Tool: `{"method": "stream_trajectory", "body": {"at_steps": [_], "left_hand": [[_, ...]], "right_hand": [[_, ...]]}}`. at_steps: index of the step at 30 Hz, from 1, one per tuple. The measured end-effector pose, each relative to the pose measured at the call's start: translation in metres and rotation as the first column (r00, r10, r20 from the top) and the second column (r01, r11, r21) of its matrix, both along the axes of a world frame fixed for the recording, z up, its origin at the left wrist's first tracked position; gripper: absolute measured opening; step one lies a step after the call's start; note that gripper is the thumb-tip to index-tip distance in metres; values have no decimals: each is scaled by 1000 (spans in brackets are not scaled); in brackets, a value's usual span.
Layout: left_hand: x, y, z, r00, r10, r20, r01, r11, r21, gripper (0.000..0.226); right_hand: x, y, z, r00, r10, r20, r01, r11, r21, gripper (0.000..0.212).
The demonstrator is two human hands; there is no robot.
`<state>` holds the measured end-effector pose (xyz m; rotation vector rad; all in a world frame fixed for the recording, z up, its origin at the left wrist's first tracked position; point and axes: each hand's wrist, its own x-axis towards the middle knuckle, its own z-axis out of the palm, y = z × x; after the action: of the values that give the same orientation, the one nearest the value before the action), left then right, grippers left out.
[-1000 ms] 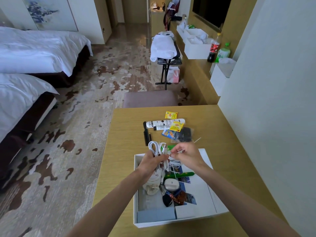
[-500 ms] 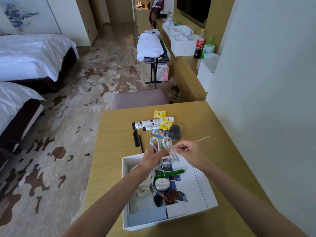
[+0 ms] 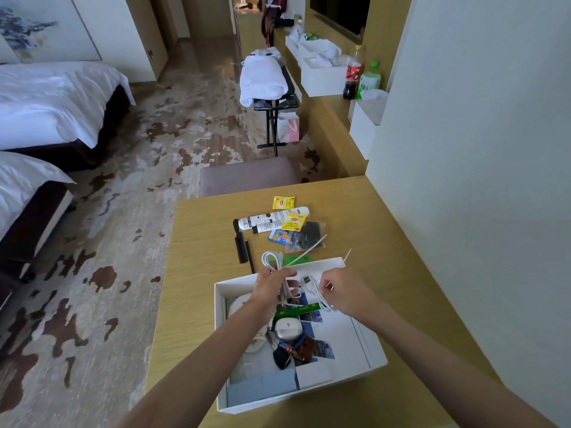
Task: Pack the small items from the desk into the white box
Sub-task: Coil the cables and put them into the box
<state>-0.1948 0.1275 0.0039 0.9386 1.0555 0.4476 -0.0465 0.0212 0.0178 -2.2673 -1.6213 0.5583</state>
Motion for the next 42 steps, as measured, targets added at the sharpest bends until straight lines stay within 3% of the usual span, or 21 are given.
{"method": "stream_trajectory", "body": {"at_steps": [4, 9, 15, 18, 23, 26, 30, 37, 42], "left_hand": [[-7, 9, 2, 1000, 8, -11, -7, 997, 73, 8], [-21, 13, 1, 1000, 23, 5, -23, 997, 69, 7], [-29, 12, 6, 992, 68, 104, -70, 997, 13, 9], [-35, 15, 9, 987, 93, 129, -93, 996, -4, 9], [-49, 21, 9, 983, 92, 162, -94, 996, 4, 18], [-55, 22, 7, 978, 122, 170, -123, 992, -2, 17], [-64, 17, 8, 979, 142, 150, -146, 989, 22, 8], [-81, 8, 13, 990, 14, -144, 30, 952, 304, 17], [-79, 7, 11, 932, -123, -341, 225, 934, 279, 16]], "right_hand": [[-10, 1, -8, 966, 145, 216, -125, 987, -104, 22], [-27, 17, -22, 842, 368, 394, -314, 929, -195, 21], [-41, 39, -31, 730, 449, 515, -431, 888, -162, 33], [-42, 42, -30, 723, 434, 538, -438, 890, -129, 26], [-35, 32, -39, 878, 301, 373, -333, 943, 23, 32], [-27, 26, -43, 878, 319, 358, -325, 945, -46, 45], [-24, 26, -48, 863, 364, 351, -350, 931, -107, 36], [-38, 25, -56, 915, 305, 264, -324, 945, 32, 42], [-32, 15, -50, 949, 263, 175, -276, 959, 58, 53]]}}
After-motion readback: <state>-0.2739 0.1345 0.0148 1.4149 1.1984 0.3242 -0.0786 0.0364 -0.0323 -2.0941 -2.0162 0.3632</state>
